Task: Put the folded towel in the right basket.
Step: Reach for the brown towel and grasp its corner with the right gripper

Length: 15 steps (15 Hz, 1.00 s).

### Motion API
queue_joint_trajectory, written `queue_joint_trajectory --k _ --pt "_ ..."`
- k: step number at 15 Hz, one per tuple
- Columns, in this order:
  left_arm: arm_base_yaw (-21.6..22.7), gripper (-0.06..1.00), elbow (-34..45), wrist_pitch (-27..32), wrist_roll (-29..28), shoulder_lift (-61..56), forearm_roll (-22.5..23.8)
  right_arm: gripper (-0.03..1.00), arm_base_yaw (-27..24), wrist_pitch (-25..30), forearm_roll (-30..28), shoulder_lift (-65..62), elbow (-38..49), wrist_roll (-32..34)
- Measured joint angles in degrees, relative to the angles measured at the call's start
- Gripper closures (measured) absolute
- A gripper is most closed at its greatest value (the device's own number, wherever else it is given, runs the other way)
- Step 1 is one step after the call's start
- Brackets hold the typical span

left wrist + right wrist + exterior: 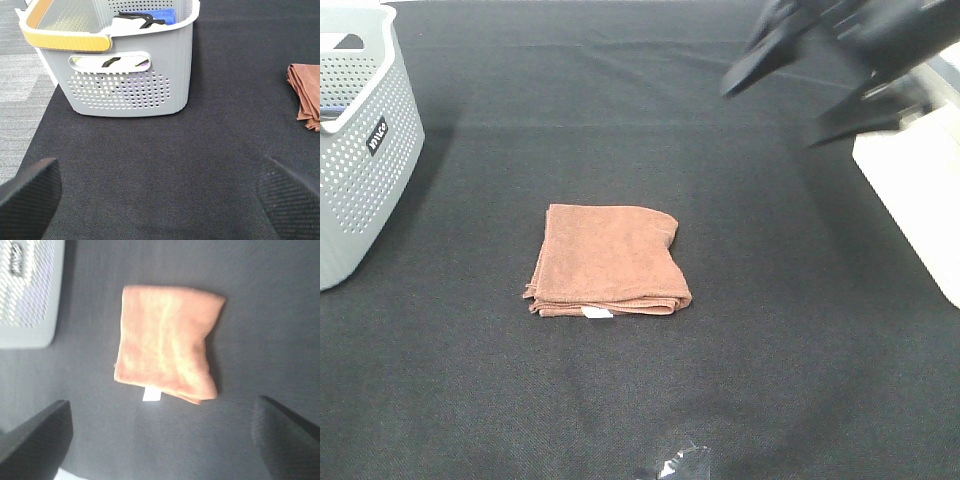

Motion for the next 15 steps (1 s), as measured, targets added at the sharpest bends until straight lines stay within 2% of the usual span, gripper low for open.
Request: queue_joint_trajectory --k 5,9,15 --pt "0.0 -0.05 0.1 0.0 0.0 0.0 0.0 0.04 0.5 -2.1 0.6 16.9 -6.1 -1.4" --pt "0.0 -0.05 0.1 0.0 0.0 0.0 0.0 0.04 0.5 -3.6 1.7 24.6 -6.8 -1.6" --pt "0.0 -0.05 0.1 0.0 0.0 0.0 0.0 0.04 0.5 -4.5 9.2 30.4 -6.8 -7.4"
